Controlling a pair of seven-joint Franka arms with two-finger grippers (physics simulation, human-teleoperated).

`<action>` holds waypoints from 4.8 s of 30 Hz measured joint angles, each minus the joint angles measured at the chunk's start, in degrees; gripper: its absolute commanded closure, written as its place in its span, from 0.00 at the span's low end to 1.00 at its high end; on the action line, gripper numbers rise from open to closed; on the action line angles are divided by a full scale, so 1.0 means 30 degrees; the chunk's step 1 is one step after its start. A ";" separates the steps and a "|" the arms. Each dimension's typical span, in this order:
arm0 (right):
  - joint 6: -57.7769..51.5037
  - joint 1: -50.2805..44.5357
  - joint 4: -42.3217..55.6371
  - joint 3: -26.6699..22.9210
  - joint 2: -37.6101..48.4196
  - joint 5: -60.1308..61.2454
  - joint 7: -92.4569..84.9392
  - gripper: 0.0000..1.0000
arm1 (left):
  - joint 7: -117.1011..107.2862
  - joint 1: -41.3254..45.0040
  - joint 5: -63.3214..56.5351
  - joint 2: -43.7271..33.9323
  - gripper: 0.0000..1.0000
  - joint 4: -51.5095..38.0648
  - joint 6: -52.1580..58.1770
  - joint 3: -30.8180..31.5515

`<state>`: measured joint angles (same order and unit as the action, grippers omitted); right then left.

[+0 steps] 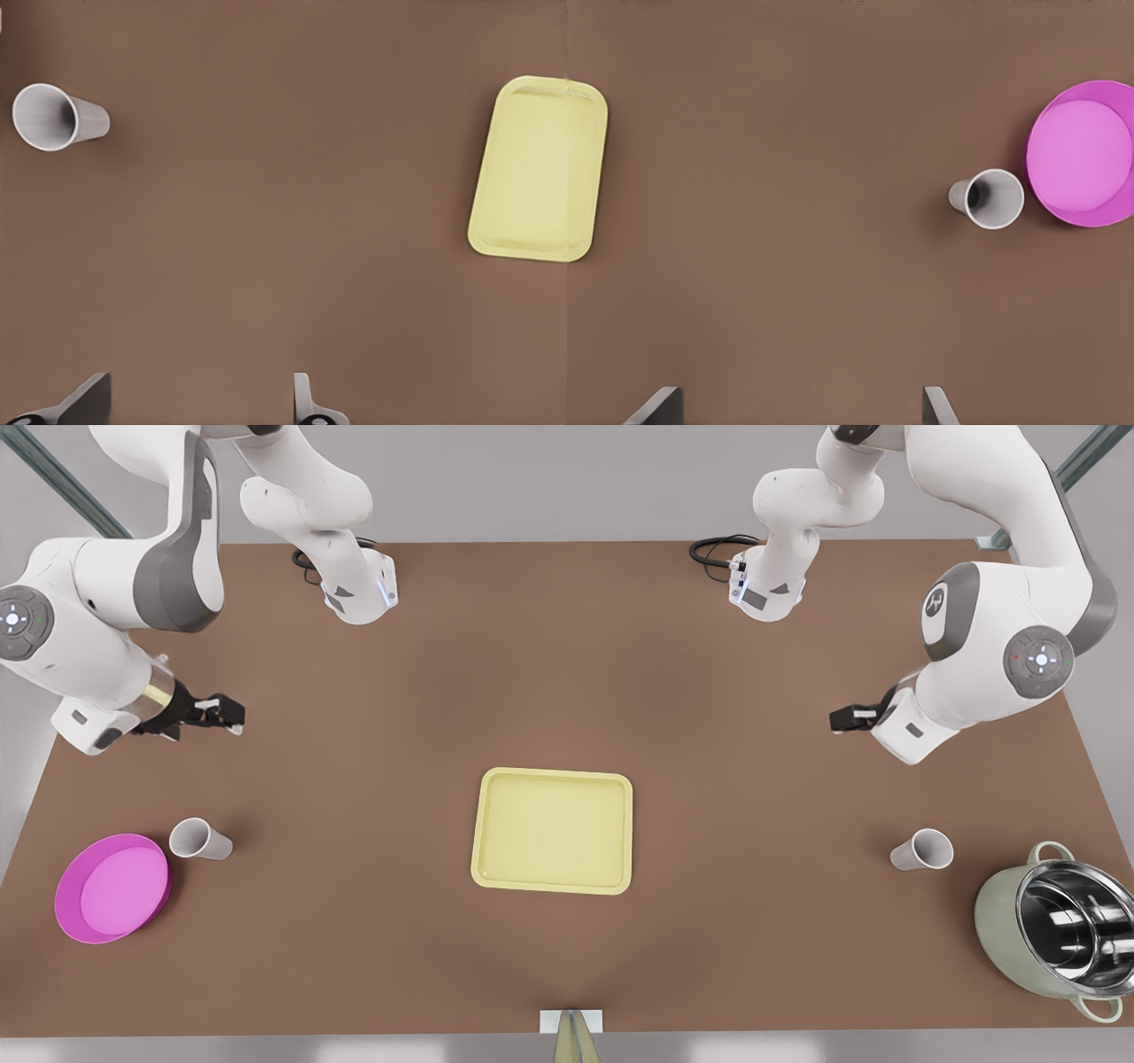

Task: Use both arms to respectively pick up the white IKEA cups from the middle-left and middle-right positions, then place the white IKEA cups onto the middle-middle tray, ensuring that the cups remain upright and do not tip over

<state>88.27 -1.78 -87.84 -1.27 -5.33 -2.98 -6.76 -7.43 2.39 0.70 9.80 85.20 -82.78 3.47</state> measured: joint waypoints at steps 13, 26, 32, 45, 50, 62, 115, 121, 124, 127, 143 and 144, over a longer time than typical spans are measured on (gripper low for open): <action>0.1021 0.2717 0.1548 -0.0904 -0.4911 0.0217 -0.1477 0.00 | 0.2269 -0.5103 0.0766 0.8649 0.00 -0.1232 -0.7566 -0.2295; 0.2701 0.5066 0.6347 -0.2608 -1.1858 0.2733 -0.3633 0.00 | 0.5012 -0.6317 0.0868 1.0410 0.00 -0.0767 -1.3035 -0.2272; 0.4492 0.5174 0.6320 -0.2598 -1.2699 0.3312 -0.4360 0.00 | 0.5718 -0.6405 0.0889 1.1210 0.47 -0.0766 -1.3120 -0.2325; 0.6969 0.5999 0.5203 -0.2561 -1.3921 0.3982 -0.5546 0.00 | 0.5450 -0.4495 0.2828 1.1004 0.79 -0.4187 -0.9655 -0.0840; 0.7616 0.5989 0.4705 -0.2563 -1.4032 0.3976 -0.5877 0.00 | 0.1736 0.2847 0.2908 1.1159 0.79 -0.5695 -0.8837 0.0097; 0.8558 0.5907 0.4280 -0.2496 -1.4482 0.4033 -0.6474 0.53 | -0.6806 0.6797 0.2996 1.3565 0.79 -0.5919 -1.1527 0.1511; 1.4165 -1.0115 0.4246 -0.0925 -1.4718 0.7011 -0.7987 0.00 | -0.5373 0.0734 -0.0485 -0.0704 0.00 0.0933 0.1665 0.1385; 1.4253 -1.0127 0.4249 -0.0924 -1.4801 0.7223 -0.7581 0.00 | -0.3889 0.0321 0.0008 -0.0474 0.00 0.0950 0.1979 0.1410; 1.4184 -1.0061 0.4253 -0.0926 -1.4736 0.7634 -0.7703 0.00 | -0.3317 0.0402 0.0120 -0.0538 0.00 0.0936 0.2078 0.1437; 1.3768 -1.0155 0.4263 -0.0926 -1.3715 0.8243 -0.7819 0.00 | -0.2833 0.0398 0.0142 -0.0533 0.00 0.0909 0.2108 0.1440; 0.1179 -0.1271 0.0212 -0.0300 0.0079 -0.1074 -0.3230 0.00 | -0.1321 0.0480 0.0058 -0.0522 0.00 0.0818 0.2118 0.1468; 0.0908 -0.1192 -0.0013 -0.0284 0.0398 -0.1223 -0.2984 0.00 | -0.1265 0.0465 0.0058 -0.0533 0.00 0.0818 0.2125 0.1468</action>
